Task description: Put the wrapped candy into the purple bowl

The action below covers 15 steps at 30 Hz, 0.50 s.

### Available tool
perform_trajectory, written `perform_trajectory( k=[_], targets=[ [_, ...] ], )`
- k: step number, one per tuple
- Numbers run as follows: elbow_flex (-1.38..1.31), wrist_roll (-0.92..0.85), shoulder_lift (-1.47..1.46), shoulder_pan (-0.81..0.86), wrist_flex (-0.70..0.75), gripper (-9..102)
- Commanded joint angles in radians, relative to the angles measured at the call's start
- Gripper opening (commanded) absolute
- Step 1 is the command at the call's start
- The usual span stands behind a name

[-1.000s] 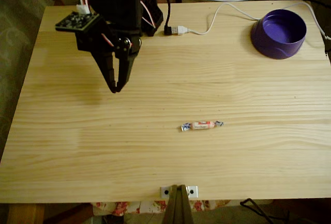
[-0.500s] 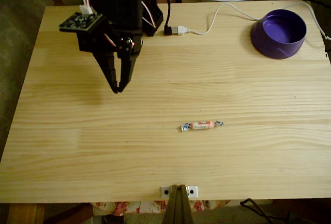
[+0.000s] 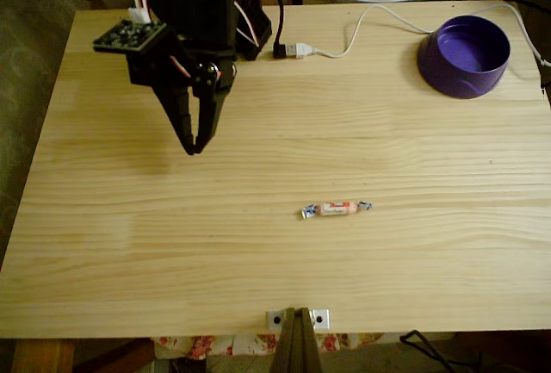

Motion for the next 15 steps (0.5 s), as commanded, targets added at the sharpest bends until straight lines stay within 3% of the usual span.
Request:
perform_trajectory(
  k=[1,9,15],
  targets=[
    [-0.017,0.006,0.009,0.025,-0.012,0],
    [-0.081,-0.084,-0.075,0.121,-0.060,0],
    [-0.233,-0.143,-0.245,0.104,-0.074,0]
  ],
)
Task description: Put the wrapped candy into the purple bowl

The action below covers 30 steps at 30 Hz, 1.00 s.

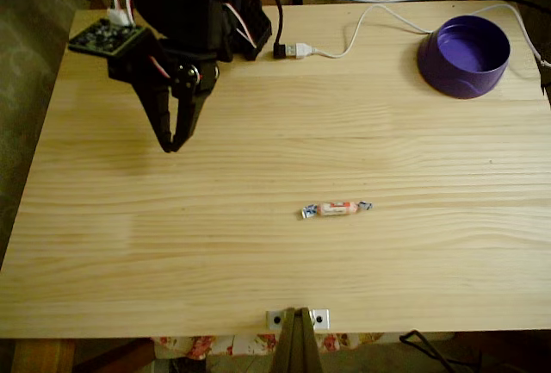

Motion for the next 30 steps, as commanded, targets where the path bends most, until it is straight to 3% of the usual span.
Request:
perform_trajectory(
  k=[1,13,30],
  targets=[
    [-0.184,-0.048,-0.123,-0.018,-0.032,0],
    [-0.637,-0.350,-0.678,-0.175,-0.006,0],
    [-0.888,-0.604,-1.019,-0.393,0.098,0]
  ],
)
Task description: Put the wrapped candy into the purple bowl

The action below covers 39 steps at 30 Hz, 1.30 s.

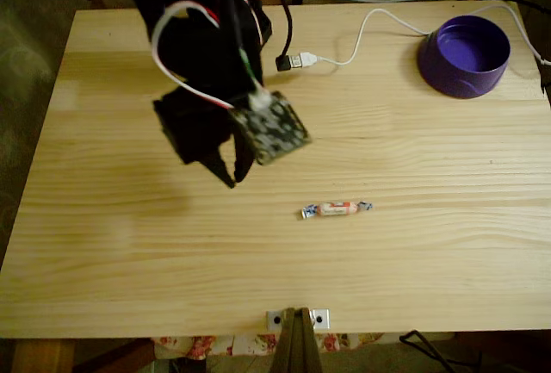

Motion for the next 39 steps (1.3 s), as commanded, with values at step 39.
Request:
perform_trajectory(
  k=[39],
  targets=[
    [-0.670,-0.230,-0.635,-0.314,0.092,23]
  ],
)
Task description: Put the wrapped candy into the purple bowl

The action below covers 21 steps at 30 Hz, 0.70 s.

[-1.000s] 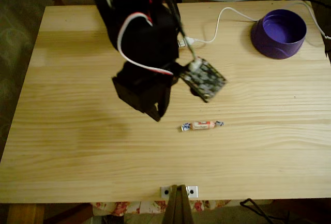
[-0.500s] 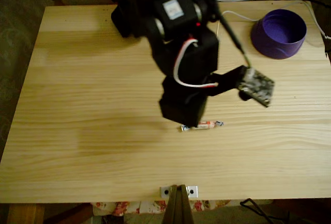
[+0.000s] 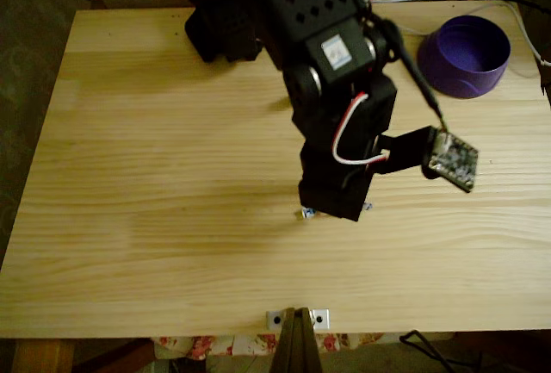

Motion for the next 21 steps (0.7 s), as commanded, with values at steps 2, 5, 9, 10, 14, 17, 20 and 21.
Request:
perform_trajectory(
  k=[2,5,9,10,14,17,20,21],
  targets=[
    [-0.078,-0.057,0.009,0.034,-0.009,23],
    [-0.077,-0.080,0.009,0.043,-0.011,23],
    [-0.080,-0.083,-0.003,0.038,-0.017,22],
    [-0.081,-0.078,-0.006,0.034,-0.018,22],
    [-0.074,-0.072,-0.017,0.021,-0.029,22],
    [-0.066,-0.089,-0.025,0.014,-0.032,22],
    [-0.057,-0.130,-0.023,0.006,-0.026,22],
    [-0.055,-0.143,-0.023,0.005,-0.023,22]
  ],
)
